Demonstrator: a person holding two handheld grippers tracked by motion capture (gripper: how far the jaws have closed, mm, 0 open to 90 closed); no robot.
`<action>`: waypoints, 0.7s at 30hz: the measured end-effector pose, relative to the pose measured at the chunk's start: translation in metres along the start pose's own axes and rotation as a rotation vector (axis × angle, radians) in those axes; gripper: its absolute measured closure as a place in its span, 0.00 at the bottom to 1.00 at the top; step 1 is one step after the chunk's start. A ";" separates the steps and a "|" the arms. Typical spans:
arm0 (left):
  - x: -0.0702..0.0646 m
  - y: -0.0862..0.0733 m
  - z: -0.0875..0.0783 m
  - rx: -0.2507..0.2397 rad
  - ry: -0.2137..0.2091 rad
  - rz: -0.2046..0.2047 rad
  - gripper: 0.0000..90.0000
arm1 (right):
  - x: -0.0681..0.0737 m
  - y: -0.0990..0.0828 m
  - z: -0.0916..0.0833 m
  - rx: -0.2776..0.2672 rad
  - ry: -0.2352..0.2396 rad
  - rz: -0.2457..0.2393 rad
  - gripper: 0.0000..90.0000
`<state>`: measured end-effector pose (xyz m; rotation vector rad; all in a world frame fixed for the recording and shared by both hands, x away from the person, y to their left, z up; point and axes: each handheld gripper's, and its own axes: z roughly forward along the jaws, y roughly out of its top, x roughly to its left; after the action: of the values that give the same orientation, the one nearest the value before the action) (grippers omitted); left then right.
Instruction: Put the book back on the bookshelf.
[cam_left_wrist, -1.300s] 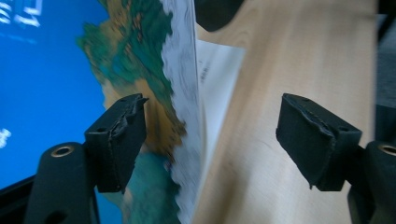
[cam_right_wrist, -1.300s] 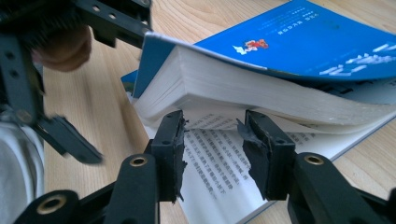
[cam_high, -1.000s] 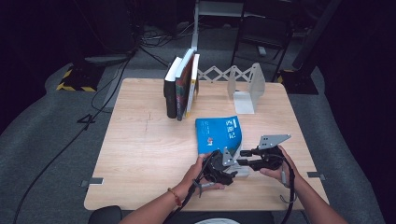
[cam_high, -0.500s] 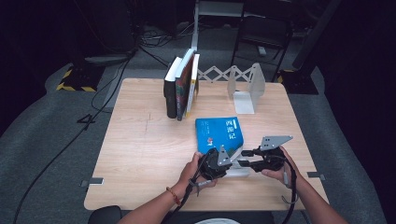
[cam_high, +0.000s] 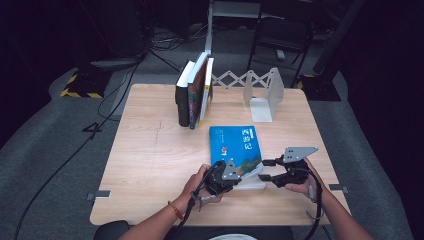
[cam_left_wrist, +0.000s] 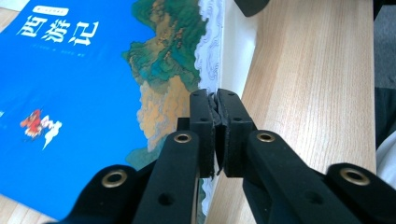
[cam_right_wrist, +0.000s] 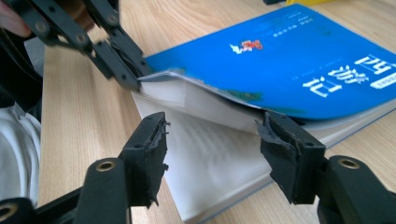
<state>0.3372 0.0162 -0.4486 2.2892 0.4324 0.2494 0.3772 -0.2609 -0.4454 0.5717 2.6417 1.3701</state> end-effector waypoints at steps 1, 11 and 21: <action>0.001 -0.001 -0.001 -0.001 -0.005 -0.012 0.95 | 0.000 -0.001 0.002 0.003 -0.005 0.003 0.46; 0.005 -0.005 0.003 -0.001 -0.063 -0.019 0.92 | -0.006 -0.011 -0.001 0.089 0.016 -0.019 0.38; 0.003 -0.009 0.004 -0.013 -0.073 -0.018 0.56 | -0.002 -0.029 0.017 0.264 0.062 -0.088 0.39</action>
<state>0.3395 0.0208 -0.4581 2.2732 0.4128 0.1583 0.3754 -0.2630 -0.4788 0.4383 2.8828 1.0396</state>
